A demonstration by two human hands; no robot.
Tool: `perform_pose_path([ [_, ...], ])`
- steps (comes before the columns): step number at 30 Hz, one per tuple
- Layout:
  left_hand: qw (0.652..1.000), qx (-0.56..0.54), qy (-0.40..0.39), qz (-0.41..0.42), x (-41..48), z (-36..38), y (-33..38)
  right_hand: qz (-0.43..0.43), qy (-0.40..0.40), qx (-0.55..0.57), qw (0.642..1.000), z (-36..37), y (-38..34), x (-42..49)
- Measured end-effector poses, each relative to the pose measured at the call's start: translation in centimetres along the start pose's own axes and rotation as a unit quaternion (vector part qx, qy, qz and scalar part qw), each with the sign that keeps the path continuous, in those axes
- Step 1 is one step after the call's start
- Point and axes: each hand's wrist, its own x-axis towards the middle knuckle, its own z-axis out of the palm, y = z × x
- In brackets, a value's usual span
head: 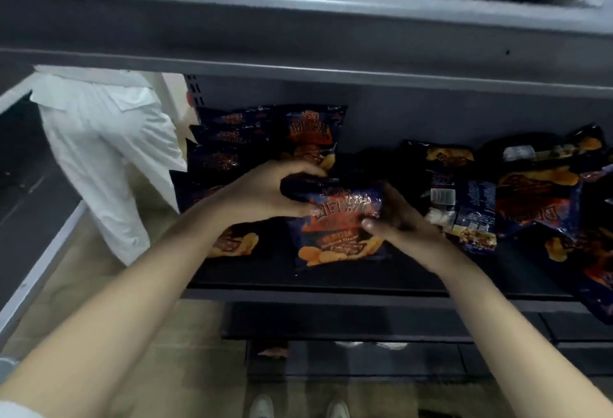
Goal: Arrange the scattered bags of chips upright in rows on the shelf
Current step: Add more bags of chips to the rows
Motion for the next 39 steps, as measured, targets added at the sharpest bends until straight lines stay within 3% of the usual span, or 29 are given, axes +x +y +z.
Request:
perform_pose_path([
  [2, 1.000, -0.004, -0.012, -0.010, -0.5, 0.0, -0.3, -0.002, -0.051, 0.006, 0.999, 1.2, 0.9, 0.4],
  [8, 0.999, 0.016, -0.023, -0.035, -2.2, 0.1, -1.7, -0.002, -0.047, 0.027, 0.999, 3.8, 2.6, 1.3],
  [13, 0.996, 0.068, 0.055, 0.002, -2.9, 0.1, -1.5, 0.010, -0.012, 0.012, 1.000, 3.7, 3.5, 2.7],
  [18, 0.948, 0.249, 0.186, 0.069, -3.2, 0.6, -1.5, 0.002, 0.068, 0.029, 0.997, 2.3, 3.5, 4.9],
  [21, 0.909, 0.336, 0.226, 0.098, -3.5, 2.2, -1.7, -0.006, 0.126, 0.023, 0.992, 1.4, 3.3, 6.4],
  [26, 0.883, 0.424, 0.155, 0.129, -3.6, 6.2, -2.3, -0.017, 0.197, 0.001, 0.980, 0.3, 3.0, 8.7],
  [32, 0.911, 0.410, 0.034, 0.031, -3.5, 9.4, -4.0, -0.008, 0.191, -0.077, 0.979, 0.9, 3.1, 10.7],
  [39, 0.919, 0.392, 0.024, 0.026, -3.4, 11.1, -6.4, 0.003, 0.241, -0.168, 0.956, 3.0, 3.4, 11.4],
])
